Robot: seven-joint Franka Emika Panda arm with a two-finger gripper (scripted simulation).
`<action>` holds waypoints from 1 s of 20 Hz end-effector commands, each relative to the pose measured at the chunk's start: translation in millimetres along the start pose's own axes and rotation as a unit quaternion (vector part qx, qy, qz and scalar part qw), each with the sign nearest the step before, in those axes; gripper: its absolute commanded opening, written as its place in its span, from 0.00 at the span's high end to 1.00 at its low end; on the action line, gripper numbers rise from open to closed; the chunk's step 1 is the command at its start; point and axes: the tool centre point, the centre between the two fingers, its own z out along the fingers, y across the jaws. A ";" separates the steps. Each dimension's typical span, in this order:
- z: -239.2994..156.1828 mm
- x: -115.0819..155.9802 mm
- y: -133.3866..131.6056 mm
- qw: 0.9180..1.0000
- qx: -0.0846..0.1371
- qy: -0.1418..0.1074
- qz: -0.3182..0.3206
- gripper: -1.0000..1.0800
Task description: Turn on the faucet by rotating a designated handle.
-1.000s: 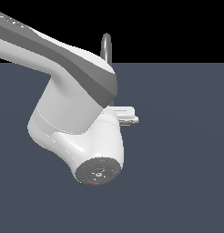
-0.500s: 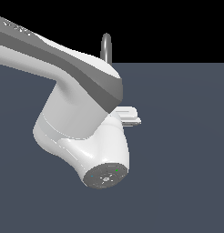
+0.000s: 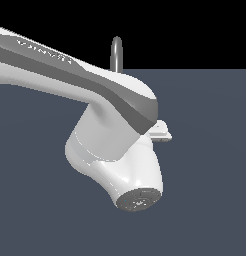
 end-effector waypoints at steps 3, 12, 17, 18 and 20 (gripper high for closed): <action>-4.7 -7.8 26.5 1.000 -0.024 -0.008 0.007 1.00; -6.1 34.5 14.8 1.000 -0.003 0.011 0.000 1.00; -7.6 57.9 8.0 1.000 0.009 0.021 -0.004 1.00; -8.0 62.6 6.6 1.000 0.012 0.023 -0.004 1.00; -8.3 66.1 5.6 1.000 0.013 0.024 -0.005 1.00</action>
